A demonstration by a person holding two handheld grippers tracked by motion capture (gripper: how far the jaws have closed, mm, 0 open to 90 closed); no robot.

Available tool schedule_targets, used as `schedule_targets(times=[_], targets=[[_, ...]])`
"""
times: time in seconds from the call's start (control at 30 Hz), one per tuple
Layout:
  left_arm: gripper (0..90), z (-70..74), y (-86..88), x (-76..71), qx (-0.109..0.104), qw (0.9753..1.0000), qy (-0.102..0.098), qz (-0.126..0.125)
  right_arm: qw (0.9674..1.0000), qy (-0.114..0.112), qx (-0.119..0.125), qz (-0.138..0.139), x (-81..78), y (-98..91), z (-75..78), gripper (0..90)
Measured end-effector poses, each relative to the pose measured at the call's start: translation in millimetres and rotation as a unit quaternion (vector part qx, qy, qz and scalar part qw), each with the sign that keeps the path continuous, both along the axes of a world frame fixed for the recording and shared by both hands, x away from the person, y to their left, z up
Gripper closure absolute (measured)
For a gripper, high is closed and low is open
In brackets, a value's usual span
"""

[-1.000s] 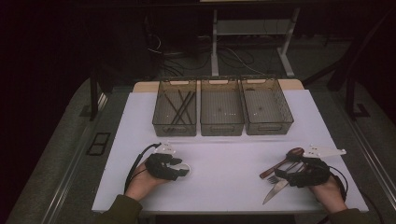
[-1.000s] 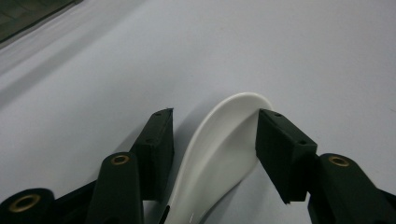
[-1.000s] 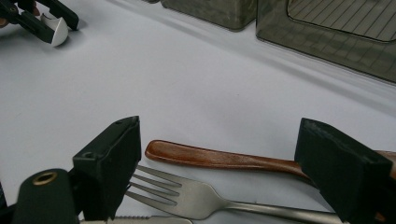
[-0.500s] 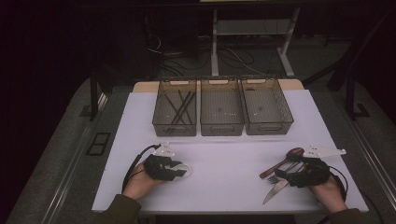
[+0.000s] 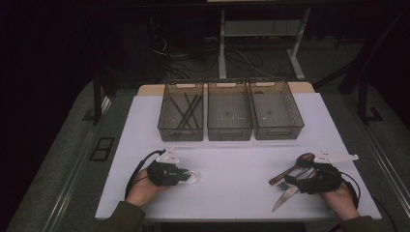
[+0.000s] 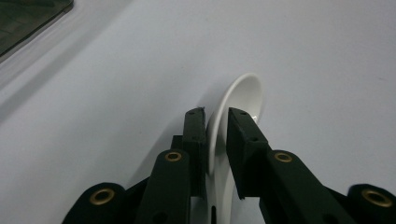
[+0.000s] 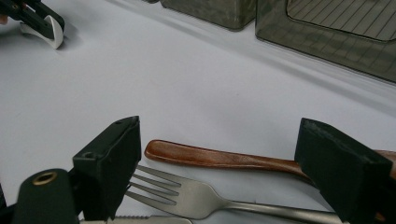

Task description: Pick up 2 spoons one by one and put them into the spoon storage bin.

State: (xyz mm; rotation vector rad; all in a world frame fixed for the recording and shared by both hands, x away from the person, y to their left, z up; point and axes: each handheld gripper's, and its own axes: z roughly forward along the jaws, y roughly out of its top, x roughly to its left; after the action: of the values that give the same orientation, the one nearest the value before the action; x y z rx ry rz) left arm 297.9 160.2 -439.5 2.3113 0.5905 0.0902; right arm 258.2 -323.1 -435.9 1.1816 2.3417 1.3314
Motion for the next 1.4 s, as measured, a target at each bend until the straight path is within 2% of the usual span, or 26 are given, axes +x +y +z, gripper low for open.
schedule_targets(times=[0.23, 0.5, 0.77, 1.0, 1.4], targets=[[80.3, 1.7, 0.0, -0.3, -0.003, 1.0000, 0.000, -0.004, 1.0000, 0.000, 0.000, 0.000, 0.0, 0.0, 0.1, 14.0], [82.2, 4.8, -2.8, -1.1, 0.004, 0.9999, -0.011, -0.004, 1.0000, 0.000, 0.000, 0.000, -0.1, 0.0, 0.1, 14.0], [82.4, 10.1, -3.4, 0.5, -0.016, 0.9996, -0.008, 0.020, 1.0000, -0.002, -0.002, 0.001, 0.2, 0.1, -0.1, 14.0], [82.4, 16.0, -6.5, 4.1, -0.024, 0.9992, -0.010, 0.031, 1.0000, -0.002, -0.001, 0.000, 0.3, 0.3, -0.3, 14.0], [82.4, 24.8, -10.7, 12.1, -0.057, 0.9966, -0.009, 0.060, 1.0000, 0.001, -0.003, 0.001, 0.3, 1.3, -0.7, 14.0]])
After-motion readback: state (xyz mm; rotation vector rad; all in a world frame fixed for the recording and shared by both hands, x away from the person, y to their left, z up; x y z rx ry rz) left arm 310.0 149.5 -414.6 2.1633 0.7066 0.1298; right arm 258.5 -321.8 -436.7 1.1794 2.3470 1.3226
